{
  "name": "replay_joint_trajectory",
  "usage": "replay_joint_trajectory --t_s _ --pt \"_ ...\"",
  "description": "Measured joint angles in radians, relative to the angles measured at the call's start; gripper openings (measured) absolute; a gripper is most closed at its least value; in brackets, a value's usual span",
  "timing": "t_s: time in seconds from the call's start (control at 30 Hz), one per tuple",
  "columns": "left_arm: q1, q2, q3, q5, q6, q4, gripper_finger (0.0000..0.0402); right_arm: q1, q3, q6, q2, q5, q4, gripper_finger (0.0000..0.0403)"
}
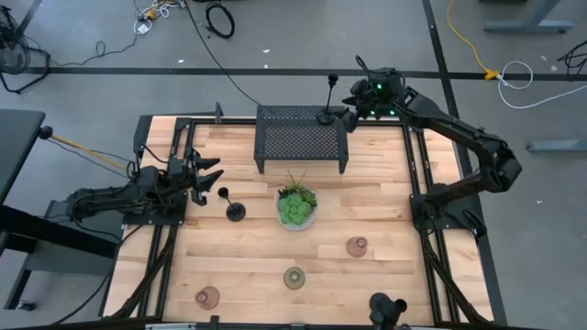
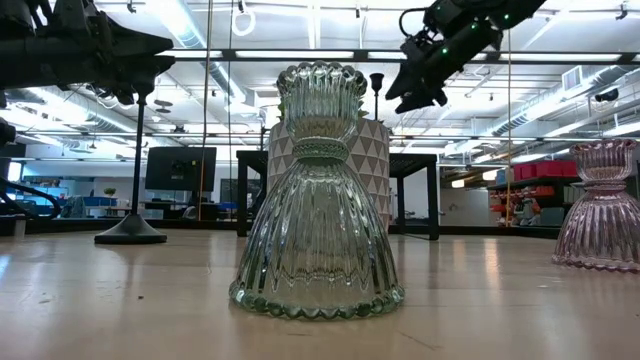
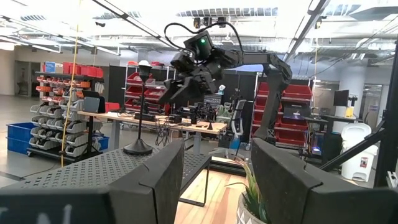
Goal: Pick & Place candle stick holders
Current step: Put the pink glass candle holder on the shelf aligned with the black candle holder
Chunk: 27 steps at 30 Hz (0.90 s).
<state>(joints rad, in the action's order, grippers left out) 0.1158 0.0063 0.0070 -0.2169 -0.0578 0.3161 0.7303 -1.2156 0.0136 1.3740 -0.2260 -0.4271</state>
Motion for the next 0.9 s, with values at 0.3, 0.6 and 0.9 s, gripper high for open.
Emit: replay_joint_trajectory --t_s 0.3,0.6,0.9 --pt "0.0 0.0 0.0 0.0 -0.008 0.0 0.019 -0.076 0.0 -0.001 -0.096 -0.001 -0.221 0.0293" --pt "0.0 0.0 0.0 0.0 -0.008 0.0 0.019 -0.152 0.0 -0.102 -0.157 -0.003 -0.445 0.0293" --pt "0.0 0.0 0.0 0.0 -0.008 0.0 0.019 -0.292 0.0 -0.195 -0.185 -0.002 -0.603 0.0293"
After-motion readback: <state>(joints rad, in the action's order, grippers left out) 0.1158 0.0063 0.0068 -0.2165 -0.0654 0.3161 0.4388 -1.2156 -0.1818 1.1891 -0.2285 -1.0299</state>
